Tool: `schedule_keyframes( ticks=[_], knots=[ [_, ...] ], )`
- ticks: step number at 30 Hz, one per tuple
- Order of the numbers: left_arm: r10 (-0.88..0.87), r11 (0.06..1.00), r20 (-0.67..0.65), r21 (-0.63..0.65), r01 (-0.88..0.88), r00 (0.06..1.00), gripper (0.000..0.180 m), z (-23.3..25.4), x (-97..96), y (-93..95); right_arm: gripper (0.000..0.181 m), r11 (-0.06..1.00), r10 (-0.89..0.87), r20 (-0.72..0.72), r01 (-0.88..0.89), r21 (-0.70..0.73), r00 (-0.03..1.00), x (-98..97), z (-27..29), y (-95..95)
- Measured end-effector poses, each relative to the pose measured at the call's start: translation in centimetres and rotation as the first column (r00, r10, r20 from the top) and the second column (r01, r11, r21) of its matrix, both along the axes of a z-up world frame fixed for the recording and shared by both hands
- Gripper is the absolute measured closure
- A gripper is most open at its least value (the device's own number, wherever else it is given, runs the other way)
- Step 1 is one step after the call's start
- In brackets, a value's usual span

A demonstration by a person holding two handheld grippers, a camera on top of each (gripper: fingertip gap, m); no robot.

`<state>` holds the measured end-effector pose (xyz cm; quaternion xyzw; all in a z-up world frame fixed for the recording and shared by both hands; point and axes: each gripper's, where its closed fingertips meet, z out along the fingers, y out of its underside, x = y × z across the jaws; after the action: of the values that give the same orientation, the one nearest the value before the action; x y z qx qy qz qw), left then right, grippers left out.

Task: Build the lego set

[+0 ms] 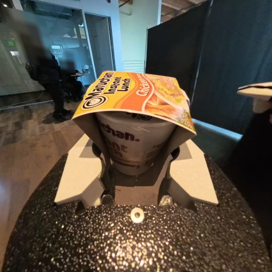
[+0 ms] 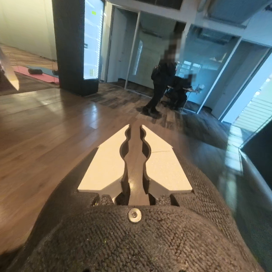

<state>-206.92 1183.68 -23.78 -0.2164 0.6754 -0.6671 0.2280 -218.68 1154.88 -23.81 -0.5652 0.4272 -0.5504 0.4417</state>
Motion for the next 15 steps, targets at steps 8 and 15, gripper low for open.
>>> schedule_keyframes(
  ticks=[8,15],
  knots=[
    [0.102,0.992,-0.068,0.08,-0.097,0.992,0.087,-5.4,21.9,-6.0,0.163,0.996,0.087,0.102,-0.085,-0.022,0.991,26.5,2.4,-6.4],
    [-0.149,0.981,-0.043,0.119,0.153,0.988,0.086,-1.9,43.4,-22.6,0.153,0.998,-0.052,0.116,0.048,0.041,0.992,43.6,2.0,-16.6]
  ],
)
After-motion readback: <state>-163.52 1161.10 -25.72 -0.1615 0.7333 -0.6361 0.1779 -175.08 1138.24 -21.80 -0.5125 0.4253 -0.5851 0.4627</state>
